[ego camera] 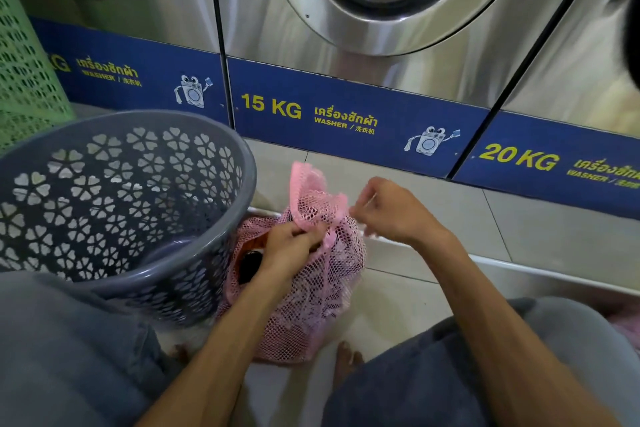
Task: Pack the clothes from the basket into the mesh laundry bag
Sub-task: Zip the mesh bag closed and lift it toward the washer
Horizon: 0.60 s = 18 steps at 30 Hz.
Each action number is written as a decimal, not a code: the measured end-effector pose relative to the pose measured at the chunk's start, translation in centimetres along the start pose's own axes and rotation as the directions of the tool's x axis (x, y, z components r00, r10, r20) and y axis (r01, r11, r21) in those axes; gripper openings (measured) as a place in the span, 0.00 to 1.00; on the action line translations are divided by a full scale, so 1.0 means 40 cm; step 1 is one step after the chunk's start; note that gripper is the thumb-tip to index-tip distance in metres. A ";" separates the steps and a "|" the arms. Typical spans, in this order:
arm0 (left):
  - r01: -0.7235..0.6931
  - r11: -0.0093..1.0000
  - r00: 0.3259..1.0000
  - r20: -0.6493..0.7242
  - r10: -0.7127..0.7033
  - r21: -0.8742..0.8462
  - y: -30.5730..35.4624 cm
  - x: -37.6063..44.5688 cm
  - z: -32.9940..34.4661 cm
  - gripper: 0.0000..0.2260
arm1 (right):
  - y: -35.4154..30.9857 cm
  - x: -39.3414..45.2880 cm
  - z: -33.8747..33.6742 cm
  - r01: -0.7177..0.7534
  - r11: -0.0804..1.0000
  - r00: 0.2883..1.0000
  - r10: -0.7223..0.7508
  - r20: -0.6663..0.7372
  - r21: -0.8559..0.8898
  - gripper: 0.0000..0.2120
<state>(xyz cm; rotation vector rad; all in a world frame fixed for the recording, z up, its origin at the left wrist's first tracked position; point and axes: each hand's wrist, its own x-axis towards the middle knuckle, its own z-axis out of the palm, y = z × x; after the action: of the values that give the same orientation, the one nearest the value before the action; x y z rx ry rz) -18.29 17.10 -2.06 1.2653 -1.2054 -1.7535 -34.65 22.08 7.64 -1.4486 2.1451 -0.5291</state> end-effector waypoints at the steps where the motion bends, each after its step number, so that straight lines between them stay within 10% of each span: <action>1: 0.021 0.999 1.000 -0.004 -0.021 -0.033 -0.001 0.006 0.000 0.06 | 0.001 -0.008 0.004 -0.002 0.999 0.993 0.008 0.122 -0.050 0.04; 4: 0.092 0.988 0.992 0.095 -0.080 -0.122 -0.020 0.015 0.004 0.08 | 0.010 -0.017 0.056 0.028 0.979 0.929 0.049 0.367 -0.200 0.06; 14: 0.156 0.963 0.968 0.226 -0.105 -0.219 -0.038 0.014 0.013 0.14 | 0.059 0.012 0.144 -0.055 0.997 0.990 0.061 0.128 -0.048 0.08; 18: 0.072 0.994 0.993 0.104 -0.063 -0.080 -0.030 -0.007 0.008 0.10 | 0.049 0.006 0.119 -0.118 0.992 0.959 0.100 0.266 0.051 0.07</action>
<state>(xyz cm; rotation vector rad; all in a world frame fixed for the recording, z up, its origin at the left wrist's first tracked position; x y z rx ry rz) -18.50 17.88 -3.02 1.1939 -1.1439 -1.9172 -33.36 22.36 2.67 -1.2778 1.9643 -0.3426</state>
